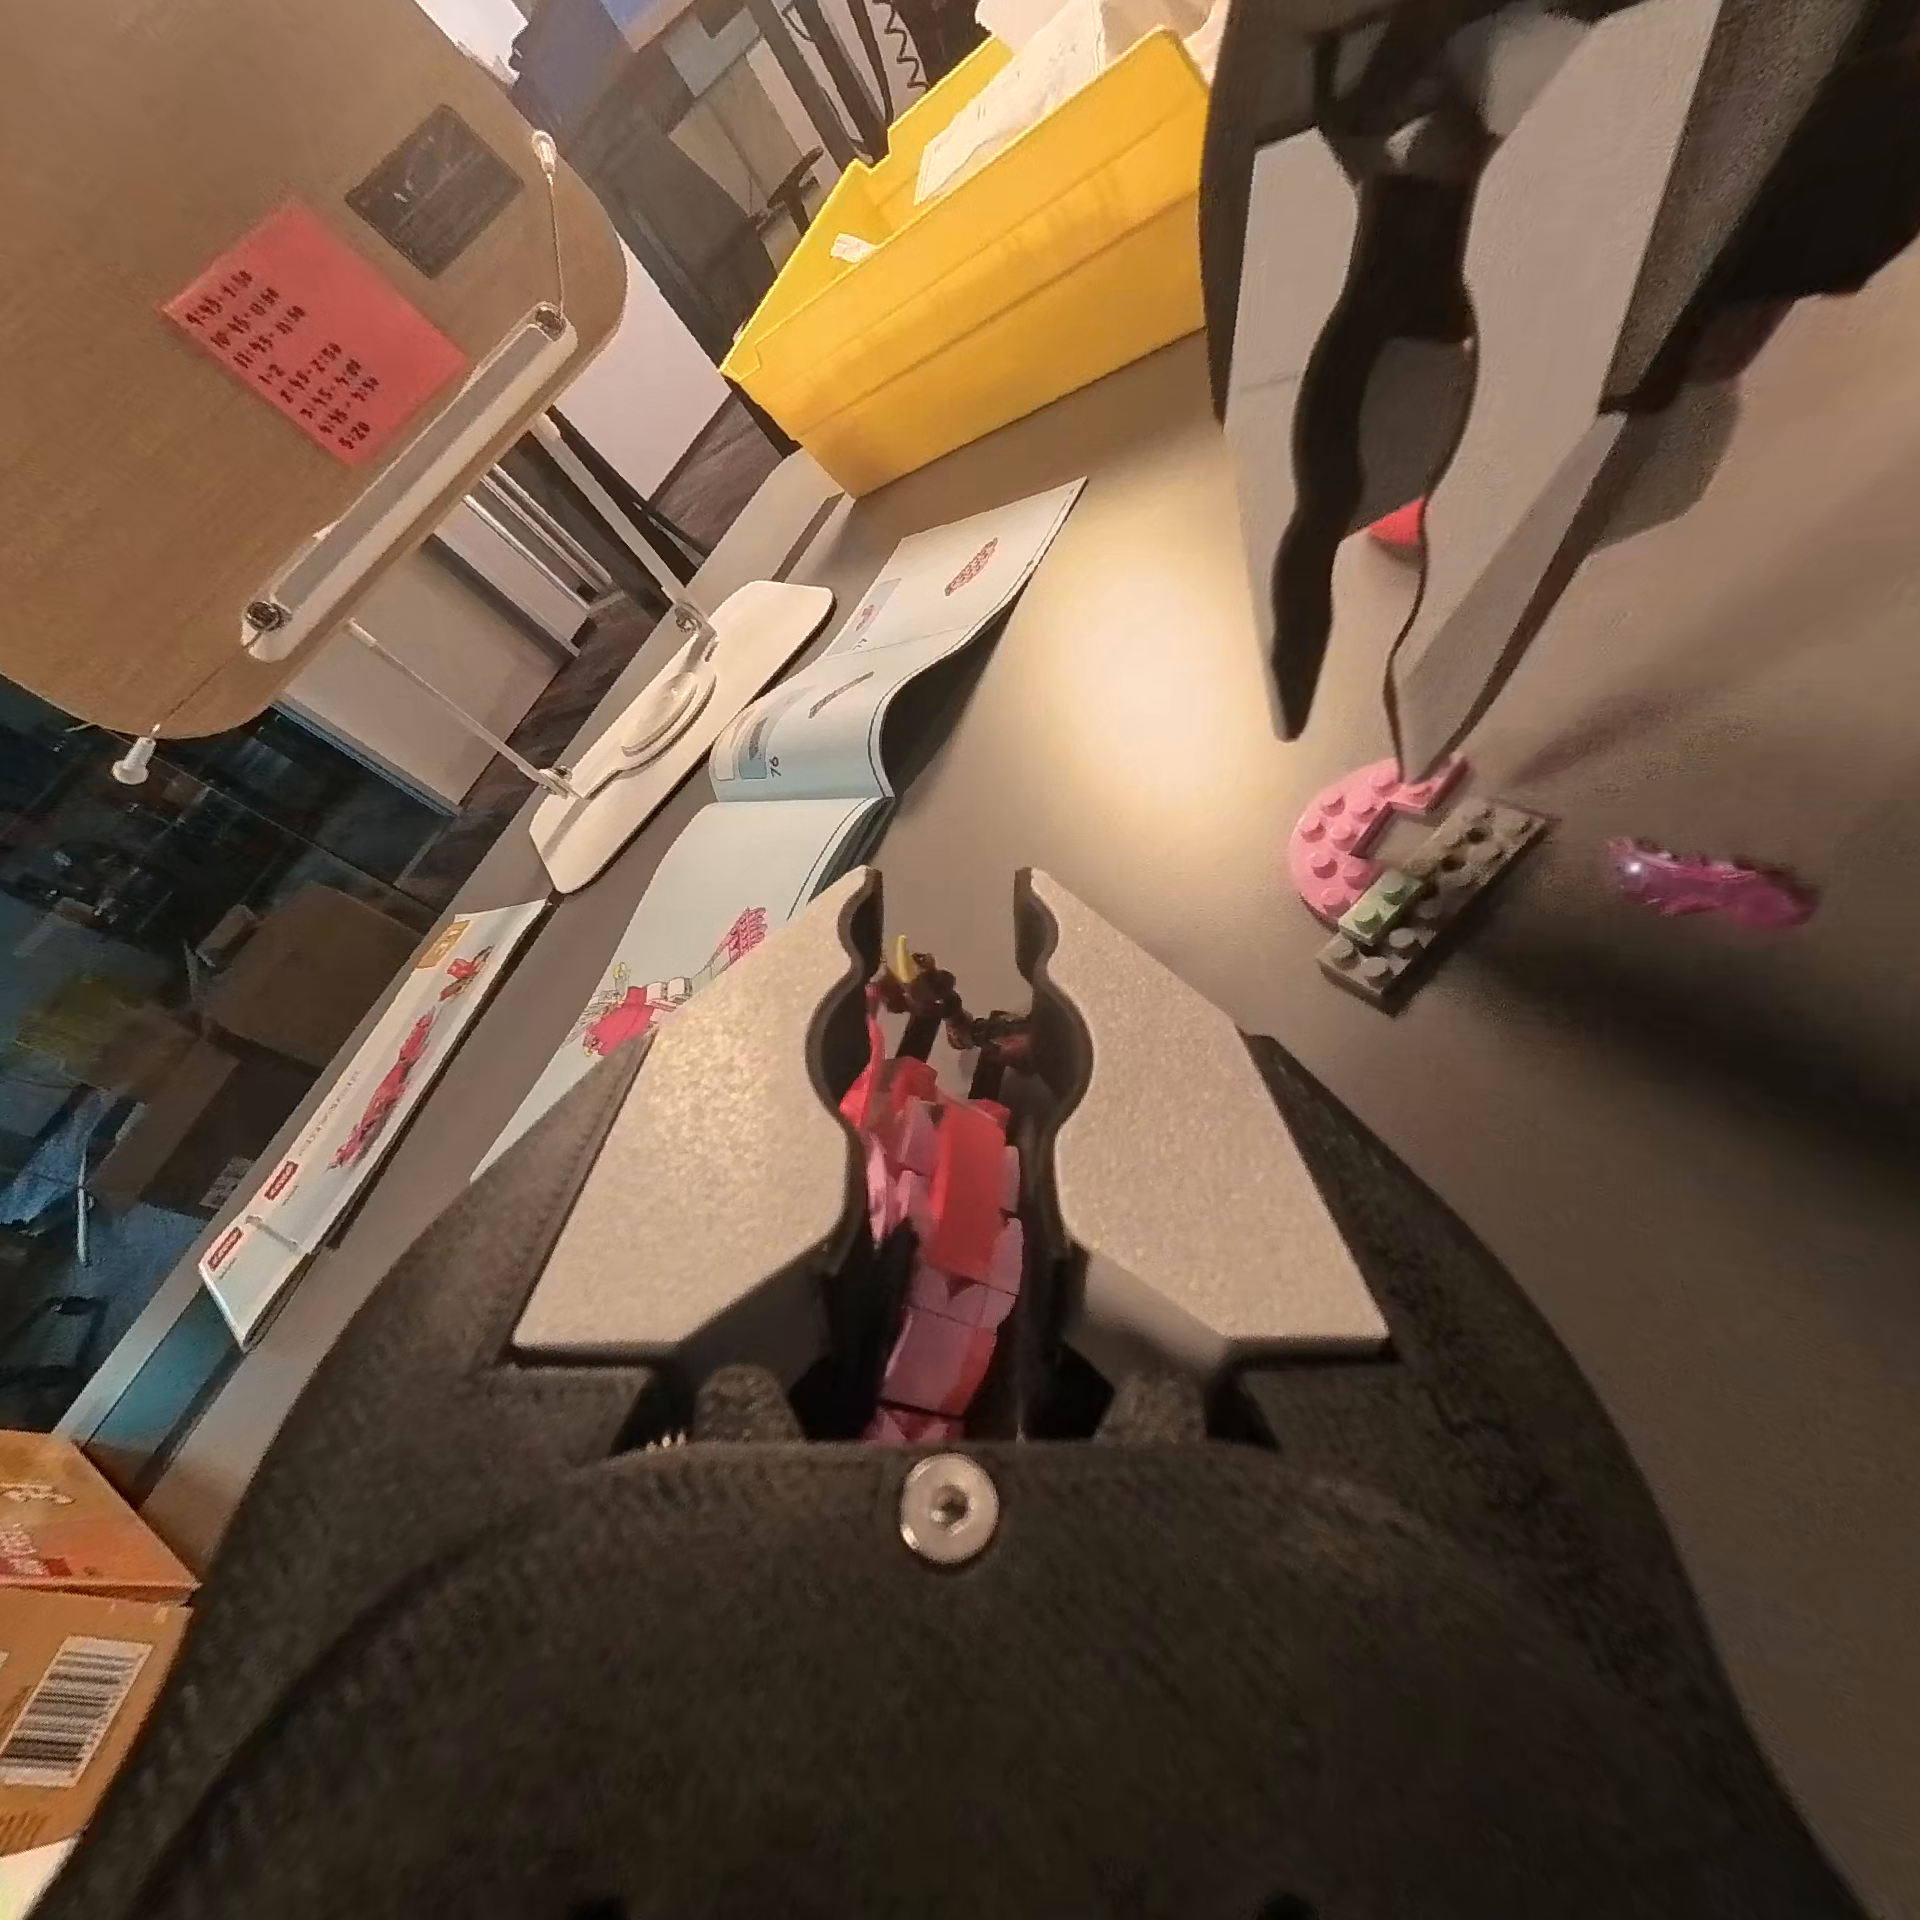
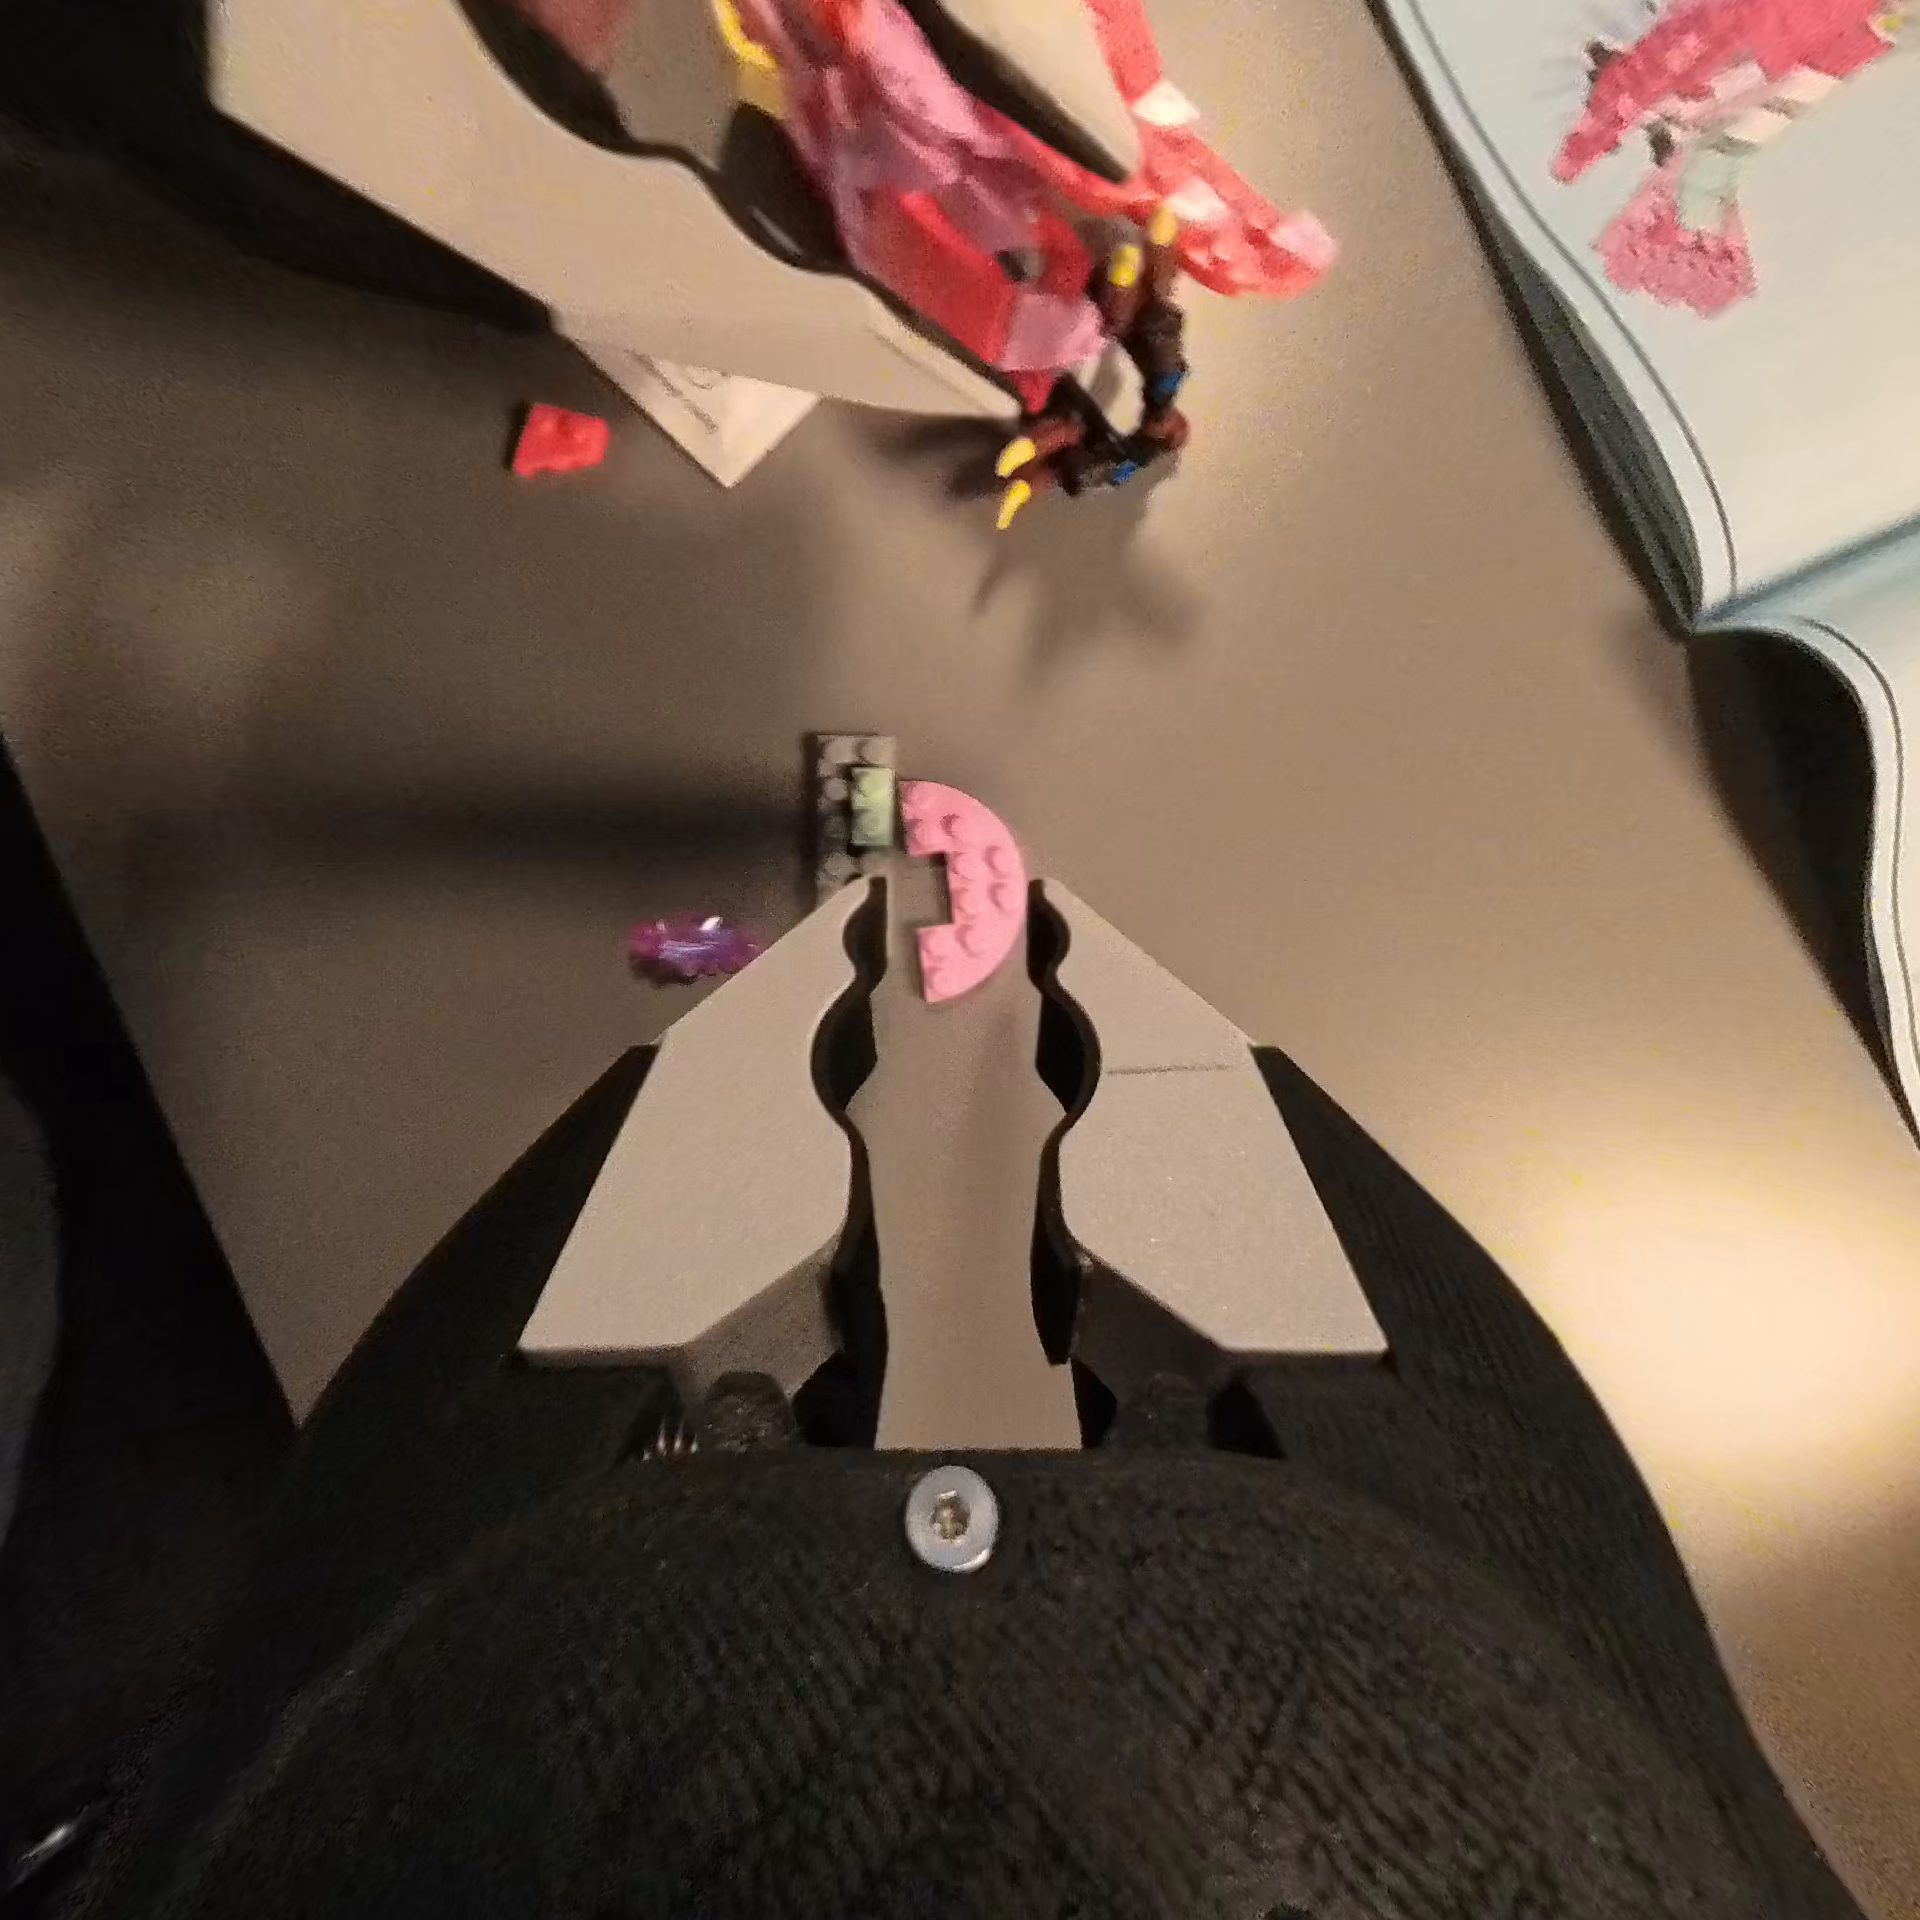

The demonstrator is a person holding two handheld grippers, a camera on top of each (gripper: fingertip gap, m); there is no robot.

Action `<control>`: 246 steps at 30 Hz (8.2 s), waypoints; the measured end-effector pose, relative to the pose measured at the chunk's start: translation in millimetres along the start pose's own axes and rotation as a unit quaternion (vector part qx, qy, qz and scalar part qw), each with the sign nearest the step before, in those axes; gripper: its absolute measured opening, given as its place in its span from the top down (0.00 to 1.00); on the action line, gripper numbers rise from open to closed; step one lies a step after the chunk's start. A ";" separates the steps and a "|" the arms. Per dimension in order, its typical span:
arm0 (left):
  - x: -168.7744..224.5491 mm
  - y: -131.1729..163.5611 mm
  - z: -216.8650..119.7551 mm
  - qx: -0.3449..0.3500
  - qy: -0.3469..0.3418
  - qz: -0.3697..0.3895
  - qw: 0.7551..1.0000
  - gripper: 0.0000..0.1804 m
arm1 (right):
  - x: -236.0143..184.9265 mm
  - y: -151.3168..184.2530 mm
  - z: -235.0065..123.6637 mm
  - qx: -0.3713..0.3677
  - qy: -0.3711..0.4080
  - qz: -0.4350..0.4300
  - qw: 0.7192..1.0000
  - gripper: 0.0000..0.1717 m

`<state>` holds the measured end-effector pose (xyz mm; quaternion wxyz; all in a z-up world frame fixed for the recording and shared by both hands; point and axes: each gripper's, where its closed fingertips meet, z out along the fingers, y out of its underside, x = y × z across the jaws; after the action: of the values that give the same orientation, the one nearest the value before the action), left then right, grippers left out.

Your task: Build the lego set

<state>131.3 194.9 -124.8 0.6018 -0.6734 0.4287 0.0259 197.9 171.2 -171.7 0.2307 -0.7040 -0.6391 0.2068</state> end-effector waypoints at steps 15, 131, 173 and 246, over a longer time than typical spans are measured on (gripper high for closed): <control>1.7 0.0 0.6 0.000 0.004 0.000 1.000 0.87 | 7.9 -8.7 9.2 0.030 -0.015 0.058 0.998 0.93; 82.6 16.3 3.2 -0.096 0.259 0.041 0.960 0.80 | -17.8 11.9 13.7 0.021 -0.004 0.018 1.000 0.93; 77.5 16.4 22.4 -0.090 0.213 0.223 0.947 0.94 | -5.3 6.5 0.1 0.164 -0.167 0.250 0.940 0.93; 40.5 -0.4 22.1 -0.044 -0.017 0.336 0.941 0.95 | 19.0 -34.0 -9.0 0.107 0.492 -0.427 0.751 0.86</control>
<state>167.7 191.1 -152.9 0.5348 -0.5153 0.6184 0.2568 177.7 192.2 -144.3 0.6509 -0.3328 -0.6455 -0.2211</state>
